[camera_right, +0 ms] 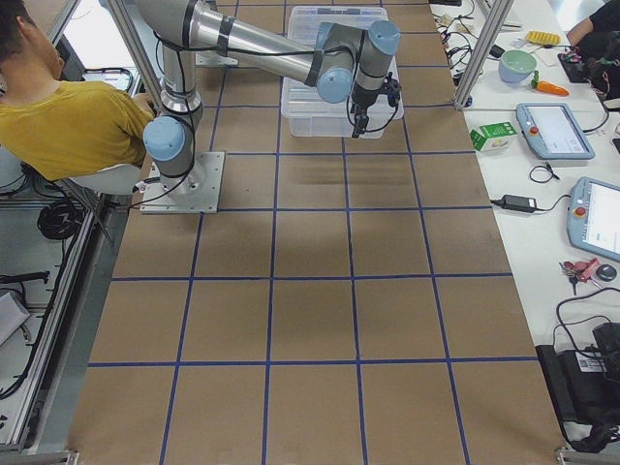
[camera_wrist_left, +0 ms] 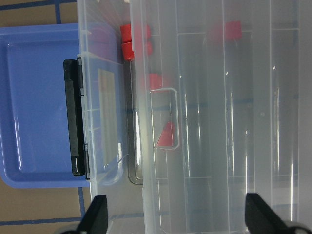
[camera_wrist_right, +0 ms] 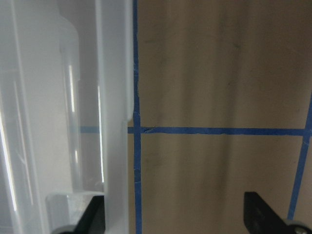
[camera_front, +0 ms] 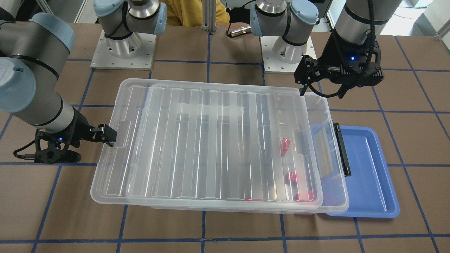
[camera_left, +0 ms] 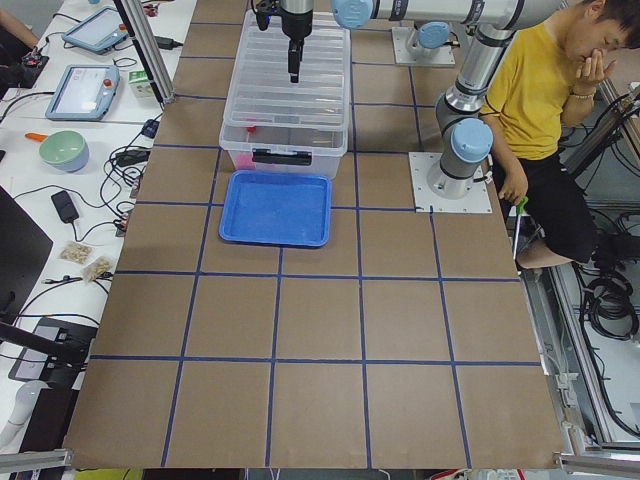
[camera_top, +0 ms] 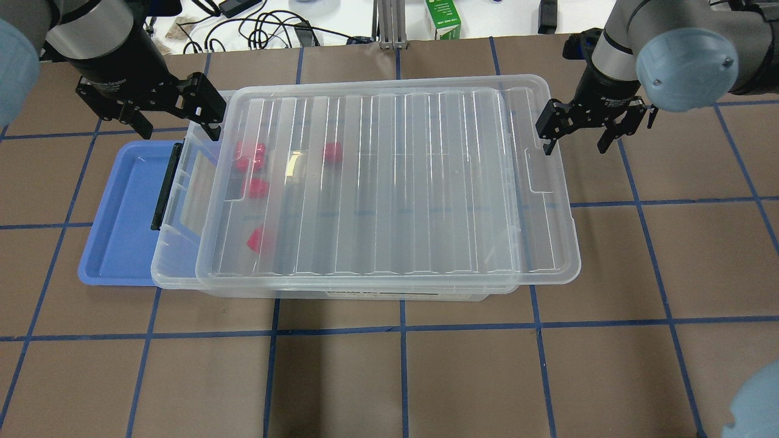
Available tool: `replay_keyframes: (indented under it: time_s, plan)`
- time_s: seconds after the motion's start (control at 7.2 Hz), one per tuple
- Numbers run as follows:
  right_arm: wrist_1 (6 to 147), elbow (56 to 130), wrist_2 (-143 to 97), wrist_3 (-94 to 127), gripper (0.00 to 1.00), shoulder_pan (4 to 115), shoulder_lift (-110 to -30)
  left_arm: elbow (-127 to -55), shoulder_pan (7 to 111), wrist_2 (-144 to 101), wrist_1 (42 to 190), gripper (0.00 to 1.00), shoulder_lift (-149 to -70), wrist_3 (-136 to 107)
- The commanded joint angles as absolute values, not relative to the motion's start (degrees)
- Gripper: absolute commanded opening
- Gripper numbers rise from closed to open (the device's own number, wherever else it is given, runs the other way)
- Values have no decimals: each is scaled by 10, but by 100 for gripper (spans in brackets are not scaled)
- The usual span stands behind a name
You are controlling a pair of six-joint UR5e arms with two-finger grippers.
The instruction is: Place red block in blue tray from box
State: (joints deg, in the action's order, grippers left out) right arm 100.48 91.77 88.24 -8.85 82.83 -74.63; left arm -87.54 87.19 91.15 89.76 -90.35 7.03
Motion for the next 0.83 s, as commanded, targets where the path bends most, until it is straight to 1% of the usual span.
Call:
replay_keyframes:
  time_s: [0.0,0.69]
  plan:
    - [1005,918,883,-125,100,800,-747,-875,872,911,897,100,-904,70]
    - [1006,918,895,-139,100,789,-746,-875,872,911,897,100,-904,70]
